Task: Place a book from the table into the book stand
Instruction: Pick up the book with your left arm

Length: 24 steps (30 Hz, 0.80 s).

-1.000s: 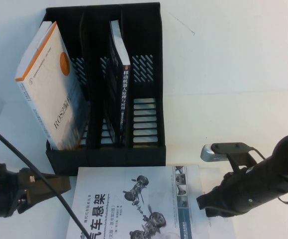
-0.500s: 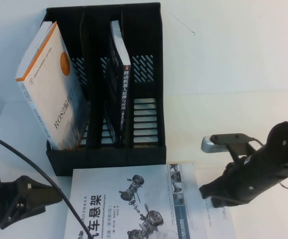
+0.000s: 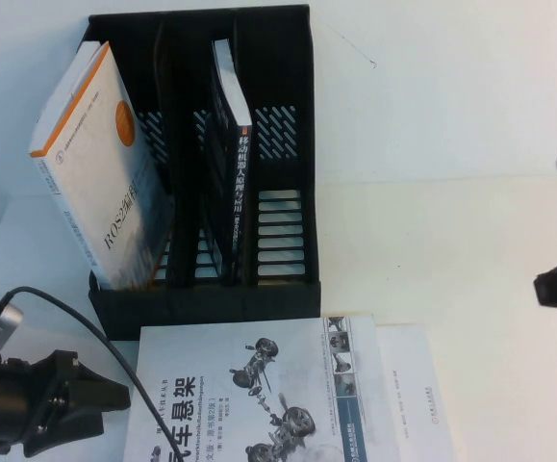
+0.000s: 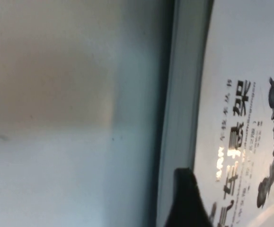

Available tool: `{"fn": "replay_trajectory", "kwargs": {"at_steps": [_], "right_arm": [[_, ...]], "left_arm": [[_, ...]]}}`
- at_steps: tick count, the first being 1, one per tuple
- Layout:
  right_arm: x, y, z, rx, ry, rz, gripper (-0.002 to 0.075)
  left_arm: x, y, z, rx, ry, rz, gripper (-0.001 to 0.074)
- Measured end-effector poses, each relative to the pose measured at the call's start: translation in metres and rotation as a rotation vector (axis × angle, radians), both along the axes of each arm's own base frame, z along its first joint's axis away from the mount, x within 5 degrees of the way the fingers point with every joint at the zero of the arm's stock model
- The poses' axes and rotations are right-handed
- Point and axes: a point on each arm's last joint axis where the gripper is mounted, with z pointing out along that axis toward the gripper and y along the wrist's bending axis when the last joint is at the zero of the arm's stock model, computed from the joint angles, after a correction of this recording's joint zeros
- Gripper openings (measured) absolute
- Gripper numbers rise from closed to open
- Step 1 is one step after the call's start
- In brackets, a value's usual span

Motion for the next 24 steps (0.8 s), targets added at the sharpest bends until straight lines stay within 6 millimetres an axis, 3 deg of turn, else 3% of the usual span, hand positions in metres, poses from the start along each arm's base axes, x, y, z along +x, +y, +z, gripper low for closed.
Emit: {"fn": "replay_trajectory", "kwargs": {"at_steps": [4, 9, 16, 24], "right_arm": [[-0.037, -0.01, 0.04, 0.043, -0.141, -0.001, 0.0], [-0.079, -0.026, 0.068, 0.039, -0.26, -0.019, 0.0], [-0.115, -0.046, 0.076, -0.031, -0.278, -0.091, 0.0], [-0.121, -0.05, 0.074, -0.05, -0.244, -0.113, 0.0]], "left_arm": [[0.014, 0.002, -0.013, -0.026, 0.035, -0.014, 0.0416], [0.026, 0.002, -0.031, -0.1, 0.096, -0.047, 0.0416], [0.033, 0.0, -0.05, -0.18, 0.133, -0.067, 0.0415], [0.035, -0.001, -0.052, -0.215, 0.107, -0.099, 0.0416]]}}
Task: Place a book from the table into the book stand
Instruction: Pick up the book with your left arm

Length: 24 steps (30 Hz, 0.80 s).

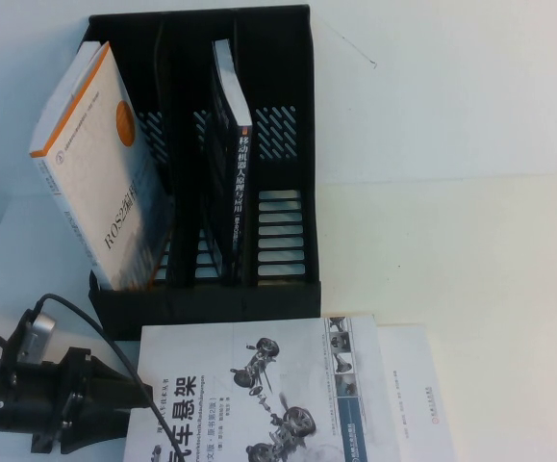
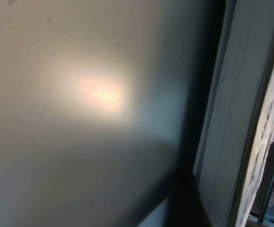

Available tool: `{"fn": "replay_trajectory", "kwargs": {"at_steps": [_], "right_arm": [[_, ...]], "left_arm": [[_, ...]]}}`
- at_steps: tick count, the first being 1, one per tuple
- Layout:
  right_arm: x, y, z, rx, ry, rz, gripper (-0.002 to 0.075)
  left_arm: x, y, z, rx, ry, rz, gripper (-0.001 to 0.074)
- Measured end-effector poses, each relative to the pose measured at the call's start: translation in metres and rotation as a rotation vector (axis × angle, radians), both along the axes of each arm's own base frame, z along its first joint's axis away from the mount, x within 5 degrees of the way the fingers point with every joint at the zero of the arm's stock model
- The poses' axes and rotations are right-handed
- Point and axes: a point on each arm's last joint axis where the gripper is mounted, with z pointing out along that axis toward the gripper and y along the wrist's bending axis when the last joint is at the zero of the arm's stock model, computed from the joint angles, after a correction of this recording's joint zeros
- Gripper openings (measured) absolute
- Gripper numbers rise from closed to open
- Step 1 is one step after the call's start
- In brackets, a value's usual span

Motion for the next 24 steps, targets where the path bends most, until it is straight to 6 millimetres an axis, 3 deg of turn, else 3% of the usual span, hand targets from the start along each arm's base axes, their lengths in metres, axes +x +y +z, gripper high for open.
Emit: {"fn": "replay_trajectory", "kwargs": {"at_steps": [12, 18, 21, 24], "right_arm": [[0.0, 0.001, 0.0, 0.007, 0.002, 0.001, 0.0], [-0.003, 0.013, 0.0, 0.125, 0.039, 0.075, 0.0], [0.005, 0.024, -0.009, 0.197, 0.082, 0.14, 0.0], [0.028, 0.04, -0.029, 0.284, 0.134, 0.192, 0.0]], "left_arm": [[0.0, 0.0, 0.0, 0.006, -0.014, -0.006, 0.0415], [0.001, 0.001, -0.002, 0.02, -0.013, 0.005, 0.0415], [0.001, 0.001, -0.002, 0.018, -0.012, 0.009, 0.0415], [0.001, -0.001, -0.002, 0.017, -0.009, 0.002, 0.0415]]}}
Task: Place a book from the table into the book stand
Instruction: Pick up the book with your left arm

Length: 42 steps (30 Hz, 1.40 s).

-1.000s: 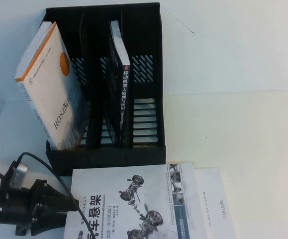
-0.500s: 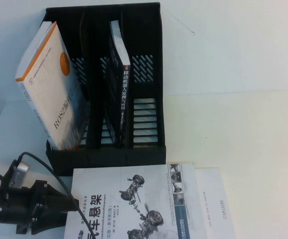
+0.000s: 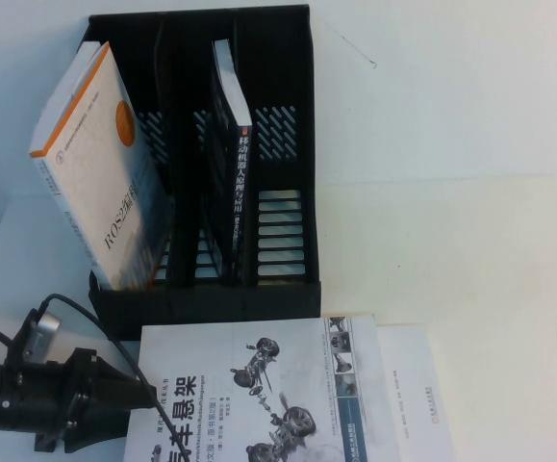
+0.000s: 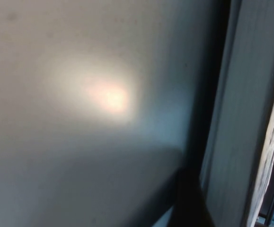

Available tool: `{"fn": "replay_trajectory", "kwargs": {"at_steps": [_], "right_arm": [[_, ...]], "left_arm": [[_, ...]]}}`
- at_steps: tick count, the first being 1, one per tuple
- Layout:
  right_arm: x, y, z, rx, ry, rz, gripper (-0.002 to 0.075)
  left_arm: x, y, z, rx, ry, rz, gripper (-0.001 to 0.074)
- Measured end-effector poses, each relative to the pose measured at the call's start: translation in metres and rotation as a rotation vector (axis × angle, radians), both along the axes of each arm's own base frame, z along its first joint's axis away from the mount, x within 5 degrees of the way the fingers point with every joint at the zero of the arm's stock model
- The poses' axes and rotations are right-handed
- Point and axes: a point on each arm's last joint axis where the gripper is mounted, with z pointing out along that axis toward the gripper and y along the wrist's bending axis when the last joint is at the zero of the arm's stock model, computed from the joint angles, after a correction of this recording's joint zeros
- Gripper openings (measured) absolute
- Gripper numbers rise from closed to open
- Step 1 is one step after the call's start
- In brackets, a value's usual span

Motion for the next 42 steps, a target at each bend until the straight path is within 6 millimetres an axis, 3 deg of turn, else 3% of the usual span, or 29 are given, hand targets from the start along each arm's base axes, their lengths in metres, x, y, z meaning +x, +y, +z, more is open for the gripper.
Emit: {"fn": "replay_trajectory", "kwargs": {"at_steps": [5, 11, 16, 21, 35, 39, 42], "right_arm": [[0.056, 0.02, -0.042, 0.023, 0.096, 0.018, 0.0], [0.11, 0.038, -0.117, -0.072, 0.263, -0.013, 0.0], [0.128, 0.055, -0.172, -0.156, 0.35, -0.023, 0.0], [0.127, 0.069, -0.206, -0.213, 0.423, 0.012, 0.0], [0.115, 0.111, -0.21, -0.225, 0.319, 0.064, 0.0], [0.115, 0.113, -0.21, -0.218, 0.32, 0.063, 0.0], [0.115, 0.113, -0.21, -0.217, 0.321, 0.061, 0.0]], "left_arm": [[0.0, -0.011, 0.0, 0.003, -0.002, -0.035, 0.0415], [0.0, -0.014, 0.0, -0.001, -0.001, -0.041, 0.0415], [0.0, -0.014, 0.0, -0.001, -0.001, -0.041, 0.0415], [0.0, -0.014, 0.0, -0.001, 0.001, -0.04, 0.0415], [0.0, -0.014, 0.0, -0.006, 0.023, -0.026, 0.041], [0.0, -0.015, 0.0, -0.007, 0.024, -0.028, 0.0316], [0.0, -0.015, 0.0, -0.014, 0.026, -0.031, 0.0193]]}}
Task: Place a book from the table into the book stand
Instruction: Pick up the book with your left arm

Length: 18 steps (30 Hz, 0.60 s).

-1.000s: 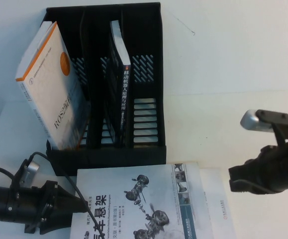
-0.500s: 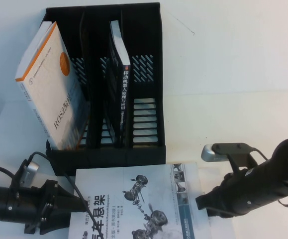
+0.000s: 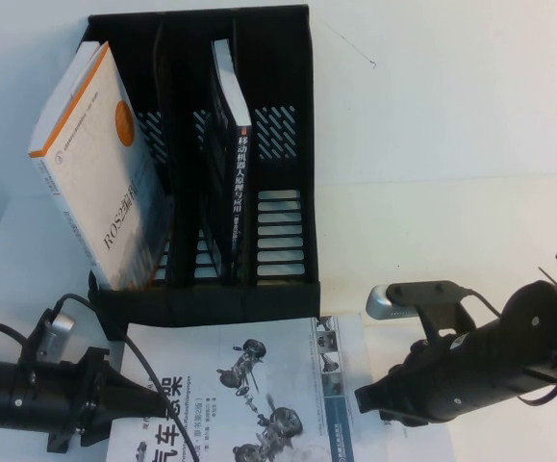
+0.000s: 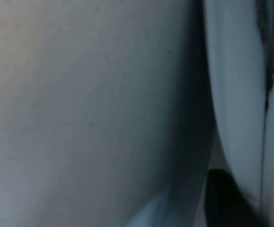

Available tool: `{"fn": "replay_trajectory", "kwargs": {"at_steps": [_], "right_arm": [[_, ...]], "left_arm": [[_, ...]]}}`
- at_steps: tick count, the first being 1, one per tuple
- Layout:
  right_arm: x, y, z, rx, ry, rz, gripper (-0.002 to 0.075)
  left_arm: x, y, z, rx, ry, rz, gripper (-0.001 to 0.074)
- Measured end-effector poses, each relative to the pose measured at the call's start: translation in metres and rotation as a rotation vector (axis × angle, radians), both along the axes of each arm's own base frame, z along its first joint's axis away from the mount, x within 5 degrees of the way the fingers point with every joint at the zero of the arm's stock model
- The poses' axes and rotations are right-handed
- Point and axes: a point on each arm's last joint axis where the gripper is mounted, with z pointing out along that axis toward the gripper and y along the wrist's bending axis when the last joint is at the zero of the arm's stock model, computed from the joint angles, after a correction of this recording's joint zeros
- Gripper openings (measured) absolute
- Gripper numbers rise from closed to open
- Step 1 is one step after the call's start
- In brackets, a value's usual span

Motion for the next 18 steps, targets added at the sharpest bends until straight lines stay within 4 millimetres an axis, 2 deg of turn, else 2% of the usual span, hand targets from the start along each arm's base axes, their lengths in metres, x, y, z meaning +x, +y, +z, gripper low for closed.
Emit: {"fn": "replay_trajectory", "kwargs": {"at_steps": [1, 2, 10, 14, 18], "right_arm": [[0.0, 0.0, 0.0, 0.001, 0.001, -0.001, 0.0], [0.0, 0.0, 0.0, 0.001, 0.001, -0.001, 0.0001], [0.0, 0.0, 0.002, 0.005, -0.005, -0.002, 0.0001], [-0.005, 0.001, 0.013, 0.027, -0.01, 0.017, 0.0001], [-0.013, 0.001, 0.043, 0.08, -0.054, 0.05, 0.0]], "left_arm": [[0.0, 0.0, 0.001, -0.007, 0.001, -0.001, 0.0155], [0.0, -0.001, 0.001, -0.012, 0.001, -0.003, 0.015], [0.0, -0.001, 0.004, -0.016, -0.012, -0.006, 0.0144], [0.0, -0.001, 0.023, 0.0, -0.077, -0.015, 0.0121], [-0.005, 0.0, 0.055, 0.038, -0.177, -0.034, 0.012]]}}
